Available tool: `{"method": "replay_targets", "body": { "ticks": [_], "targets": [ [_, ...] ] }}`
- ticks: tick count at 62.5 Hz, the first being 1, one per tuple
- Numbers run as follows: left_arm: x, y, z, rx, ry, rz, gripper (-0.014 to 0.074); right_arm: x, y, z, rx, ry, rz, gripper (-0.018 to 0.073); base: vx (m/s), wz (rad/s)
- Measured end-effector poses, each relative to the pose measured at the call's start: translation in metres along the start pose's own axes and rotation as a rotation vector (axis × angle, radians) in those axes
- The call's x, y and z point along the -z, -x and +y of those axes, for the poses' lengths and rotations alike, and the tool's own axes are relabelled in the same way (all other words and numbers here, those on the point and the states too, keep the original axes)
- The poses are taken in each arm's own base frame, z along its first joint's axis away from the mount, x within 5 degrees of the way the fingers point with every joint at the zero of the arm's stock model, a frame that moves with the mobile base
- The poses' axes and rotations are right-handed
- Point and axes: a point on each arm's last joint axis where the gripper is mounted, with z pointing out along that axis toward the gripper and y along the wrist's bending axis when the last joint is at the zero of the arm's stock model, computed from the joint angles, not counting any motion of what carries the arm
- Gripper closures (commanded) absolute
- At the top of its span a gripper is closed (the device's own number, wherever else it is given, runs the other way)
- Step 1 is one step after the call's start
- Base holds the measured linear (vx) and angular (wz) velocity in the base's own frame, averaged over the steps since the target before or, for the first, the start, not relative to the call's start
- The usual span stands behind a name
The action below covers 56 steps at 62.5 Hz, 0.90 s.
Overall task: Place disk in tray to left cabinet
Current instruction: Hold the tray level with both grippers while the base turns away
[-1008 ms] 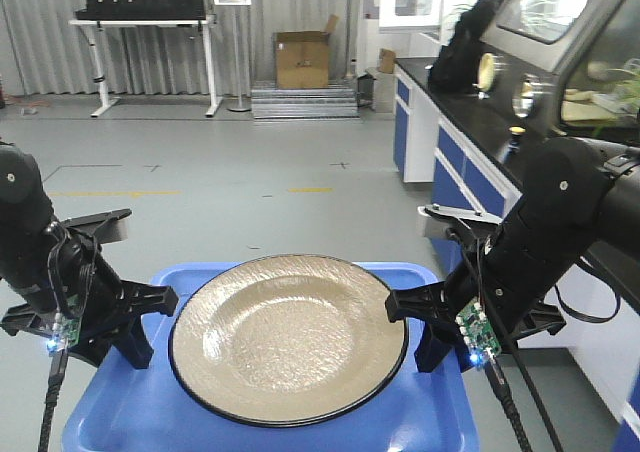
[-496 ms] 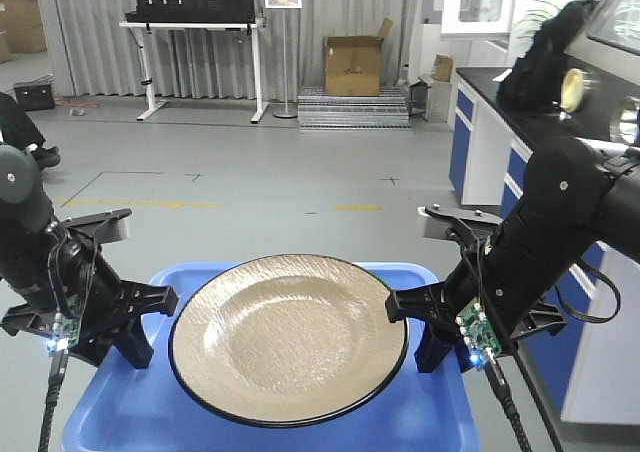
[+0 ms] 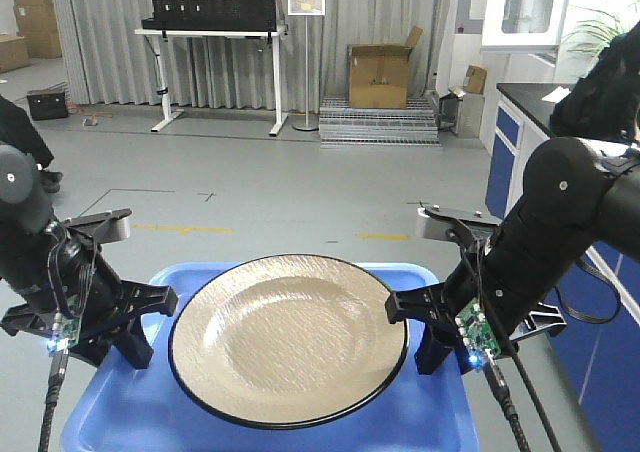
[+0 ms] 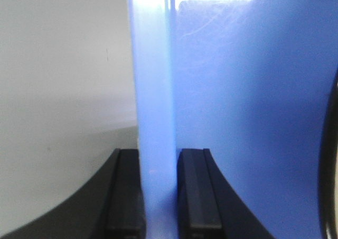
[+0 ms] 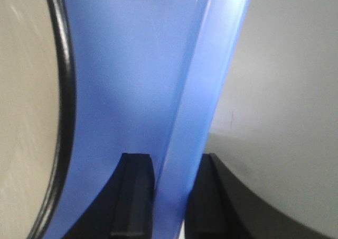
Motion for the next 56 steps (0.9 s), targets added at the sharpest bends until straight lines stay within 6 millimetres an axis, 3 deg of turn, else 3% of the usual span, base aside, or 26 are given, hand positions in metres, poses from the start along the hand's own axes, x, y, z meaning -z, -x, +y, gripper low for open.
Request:
{"method": "replay_targets", "body": {
  "ticks": [56],
  "targets": [
    [0.0, 0.0001, -0.0003, 0.001, -0.003, -0.001, 0.0596, 0.0002, -0.0003, -0.0001, 0.0, -0.001, 0.003, 0.0563, 0.63, -0.08]
  ]
}}
